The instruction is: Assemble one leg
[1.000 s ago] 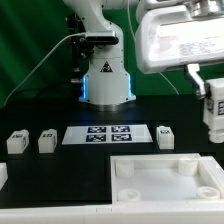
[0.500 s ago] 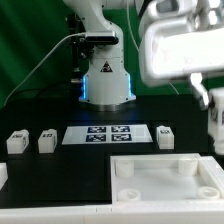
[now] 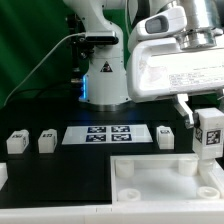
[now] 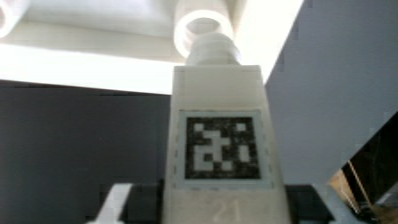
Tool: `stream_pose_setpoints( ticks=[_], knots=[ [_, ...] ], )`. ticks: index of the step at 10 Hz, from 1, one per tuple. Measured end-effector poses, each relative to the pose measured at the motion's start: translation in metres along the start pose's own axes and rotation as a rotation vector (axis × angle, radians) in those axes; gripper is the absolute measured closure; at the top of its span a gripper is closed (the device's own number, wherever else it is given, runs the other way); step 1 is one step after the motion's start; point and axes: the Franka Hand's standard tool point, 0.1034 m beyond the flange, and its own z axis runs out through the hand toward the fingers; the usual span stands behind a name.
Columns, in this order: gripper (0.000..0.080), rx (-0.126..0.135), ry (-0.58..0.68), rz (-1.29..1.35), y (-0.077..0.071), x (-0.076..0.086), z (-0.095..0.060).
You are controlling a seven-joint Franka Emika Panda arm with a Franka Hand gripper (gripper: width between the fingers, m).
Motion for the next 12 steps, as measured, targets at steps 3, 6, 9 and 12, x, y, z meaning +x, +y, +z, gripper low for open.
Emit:
stream_pose_setpoints(
  ticks=[3,6,9,12],
  knots=[
    [0.0505,-0.001,-0.030,0.003,0.002,0.002,0.005],
    [0.0505,0.000,-0.032,0.003,0.002,0.004,0.014],
    [0.0505,0.004,-0.016,-0.001,-0.003,0.001,0.027],
    [0.0505,0.007,0.038,-0.007,-0.007,0.001,0.033]
  ],
)
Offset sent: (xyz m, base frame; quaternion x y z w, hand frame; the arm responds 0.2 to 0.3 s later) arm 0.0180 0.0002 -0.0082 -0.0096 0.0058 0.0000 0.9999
